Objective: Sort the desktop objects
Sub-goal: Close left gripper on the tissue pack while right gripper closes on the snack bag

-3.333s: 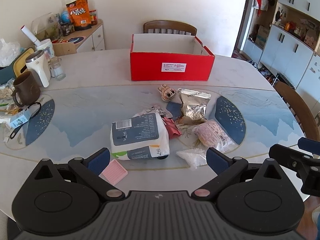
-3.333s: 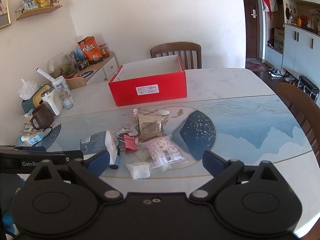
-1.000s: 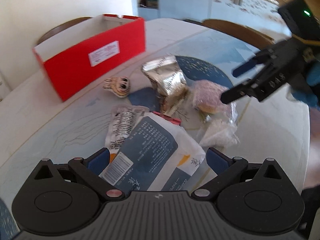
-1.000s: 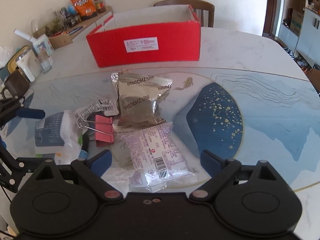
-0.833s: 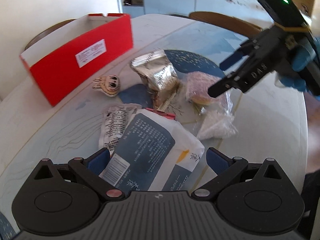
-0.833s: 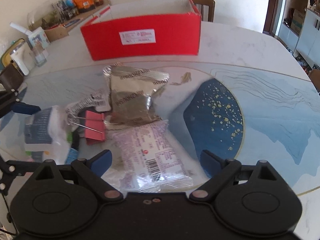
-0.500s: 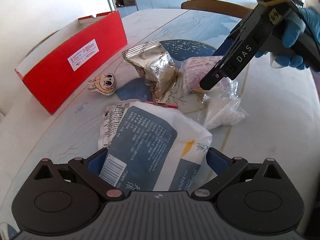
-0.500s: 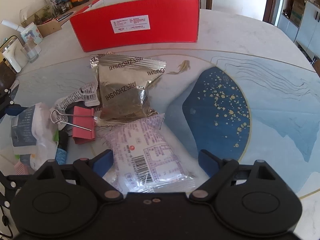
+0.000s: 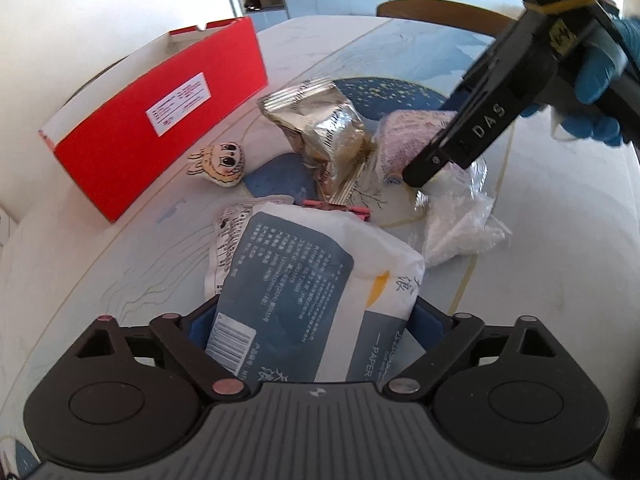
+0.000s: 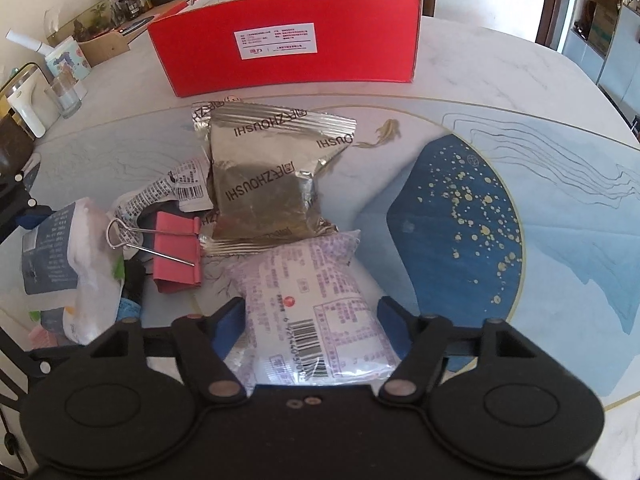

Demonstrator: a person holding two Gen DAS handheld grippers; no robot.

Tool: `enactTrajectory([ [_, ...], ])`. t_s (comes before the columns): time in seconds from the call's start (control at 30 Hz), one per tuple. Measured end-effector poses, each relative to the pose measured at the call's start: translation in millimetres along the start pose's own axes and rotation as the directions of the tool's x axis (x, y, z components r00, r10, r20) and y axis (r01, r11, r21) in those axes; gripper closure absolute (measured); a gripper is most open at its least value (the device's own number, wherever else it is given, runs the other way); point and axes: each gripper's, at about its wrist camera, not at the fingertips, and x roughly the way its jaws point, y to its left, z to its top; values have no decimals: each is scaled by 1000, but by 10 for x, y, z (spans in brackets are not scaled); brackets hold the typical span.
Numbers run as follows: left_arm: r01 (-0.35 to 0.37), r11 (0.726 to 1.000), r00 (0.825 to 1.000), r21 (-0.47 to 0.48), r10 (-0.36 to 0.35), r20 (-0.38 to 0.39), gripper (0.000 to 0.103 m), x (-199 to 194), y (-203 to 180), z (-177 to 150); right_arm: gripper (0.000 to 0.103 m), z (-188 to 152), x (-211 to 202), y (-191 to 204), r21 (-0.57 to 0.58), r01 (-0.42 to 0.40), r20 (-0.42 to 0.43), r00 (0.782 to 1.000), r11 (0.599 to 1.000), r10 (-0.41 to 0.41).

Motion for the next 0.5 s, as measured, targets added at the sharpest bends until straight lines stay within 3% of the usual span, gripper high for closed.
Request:
enactTrajectory([
  [0.2, 6, 993, 1000, -117, -5, 5, 25, -77, 112, 42, 46, -8, -60, -3, 28, 4, 0, 1000, 1000, -4],
  [0.33, 14, 973, 1000, -231, -12, 9, 36, -113, 217, 43, 49, -20, -126, -18, 48, 16, 6, 1000, 999, -16],
  [0.5, 8, 943, 1000, -333, -2, 17, 38, -169, 312, 38, 50, -65, -226, -44, 84, 9, 16, 1000, 996, -10],
])
